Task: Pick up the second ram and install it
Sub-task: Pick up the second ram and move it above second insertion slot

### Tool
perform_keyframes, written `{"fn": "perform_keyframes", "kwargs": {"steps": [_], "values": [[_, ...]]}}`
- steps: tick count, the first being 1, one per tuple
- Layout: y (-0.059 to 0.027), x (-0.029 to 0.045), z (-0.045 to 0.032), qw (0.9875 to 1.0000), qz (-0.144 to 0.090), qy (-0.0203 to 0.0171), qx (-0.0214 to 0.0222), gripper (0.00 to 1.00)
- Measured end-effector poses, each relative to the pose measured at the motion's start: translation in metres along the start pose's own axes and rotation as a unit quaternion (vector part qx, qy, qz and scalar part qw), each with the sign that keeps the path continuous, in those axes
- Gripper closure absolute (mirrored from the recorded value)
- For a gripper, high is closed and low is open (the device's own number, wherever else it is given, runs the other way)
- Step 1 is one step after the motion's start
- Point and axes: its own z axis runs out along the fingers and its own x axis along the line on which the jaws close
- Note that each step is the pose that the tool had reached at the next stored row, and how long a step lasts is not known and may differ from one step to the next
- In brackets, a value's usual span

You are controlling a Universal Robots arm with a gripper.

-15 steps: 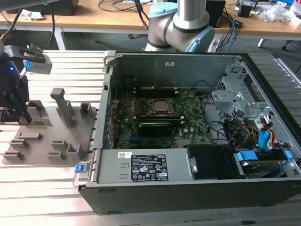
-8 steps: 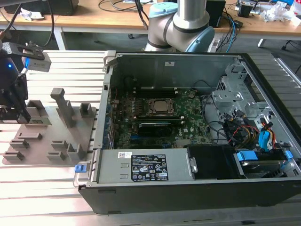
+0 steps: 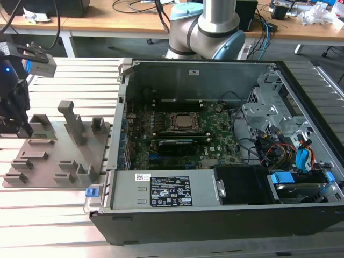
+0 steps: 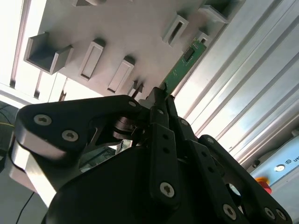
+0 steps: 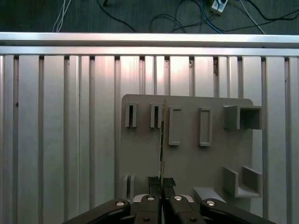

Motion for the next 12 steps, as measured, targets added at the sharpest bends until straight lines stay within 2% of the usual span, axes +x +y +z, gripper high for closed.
{"fn": "perform_keyframes", "kwargs": {"steps": [12], "values": [[0.0004, -0.0002, -0.0112, 1.0000, 0.000, 0.0000, 0.0000, 0.86]]}}
